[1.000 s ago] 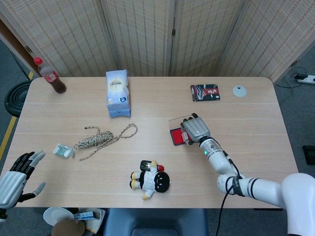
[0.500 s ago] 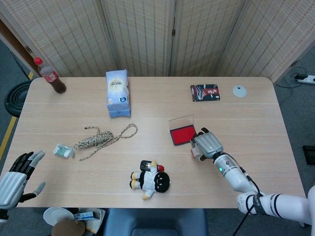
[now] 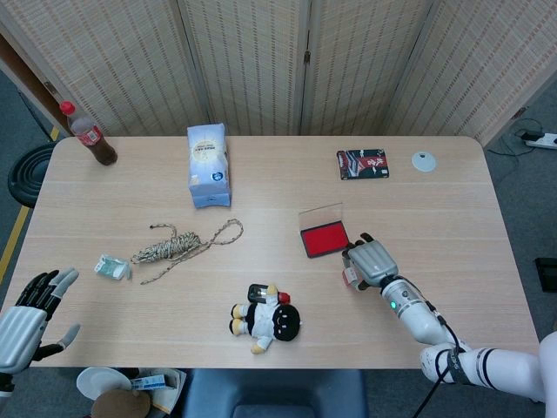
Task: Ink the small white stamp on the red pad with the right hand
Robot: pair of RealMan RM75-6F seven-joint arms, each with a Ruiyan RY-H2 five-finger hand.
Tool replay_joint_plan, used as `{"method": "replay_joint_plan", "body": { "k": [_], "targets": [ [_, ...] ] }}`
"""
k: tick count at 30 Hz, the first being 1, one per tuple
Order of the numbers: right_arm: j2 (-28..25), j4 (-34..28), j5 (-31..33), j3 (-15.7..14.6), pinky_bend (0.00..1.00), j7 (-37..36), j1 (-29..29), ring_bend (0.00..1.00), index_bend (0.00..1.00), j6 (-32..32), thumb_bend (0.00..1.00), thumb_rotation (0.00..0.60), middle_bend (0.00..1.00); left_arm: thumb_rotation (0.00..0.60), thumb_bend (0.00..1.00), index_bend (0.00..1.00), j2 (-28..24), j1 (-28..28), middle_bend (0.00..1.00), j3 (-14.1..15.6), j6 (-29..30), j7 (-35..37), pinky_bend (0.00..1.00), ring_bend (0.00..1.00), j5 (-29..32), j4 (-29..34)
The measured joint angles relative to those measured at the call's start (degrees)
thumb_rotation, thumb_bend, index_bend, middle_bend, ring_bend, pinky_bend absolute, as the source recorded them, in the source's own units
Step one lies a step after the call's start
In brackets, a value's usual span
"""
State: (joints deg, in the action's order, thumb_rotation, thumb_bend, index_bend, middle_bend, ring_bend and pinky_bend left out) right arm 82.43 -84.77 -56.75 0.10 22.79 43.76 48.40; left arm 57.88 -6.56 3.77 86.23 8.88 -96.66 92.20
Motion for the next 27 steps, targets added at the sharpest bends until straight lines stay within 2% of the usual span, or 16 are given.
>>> {"method": "replay_joint_plan", "body": {
  "k": [18,23,27],
  "targets": [
    [1.16,2.12,1.01,0.39,0.11,0.16,-0.54,0.26,0.65,-2.26,0.28,0.600,0.26,0.600,0.34,0.00,-0.08,0.30,0.00,-0.01,0.60,0.19,0.06,0.00,-0.40,-0.03],
    [-0.28,0.74,0.58,0.83,0.11,-0.89,-0.59,0.25,0.55,-2.76,0.25,0.600,0.23,0.600,0.34,0.00,-0.07,0.31,0.00,-0.11,0.55,0.27,0.06,0.00,-0.17,-0.04],
    [-1.25,0.03,0.47,0.89,0.11,-1.51,-0.48,0.23,0.41,-3.99,0.24,0.600,0.20,0.600,0.34,0.00,-0.10,0.30,0.00,-0.18,0.51,0.28,0.06,0.00,-0.09,0.05]
  ]
}}
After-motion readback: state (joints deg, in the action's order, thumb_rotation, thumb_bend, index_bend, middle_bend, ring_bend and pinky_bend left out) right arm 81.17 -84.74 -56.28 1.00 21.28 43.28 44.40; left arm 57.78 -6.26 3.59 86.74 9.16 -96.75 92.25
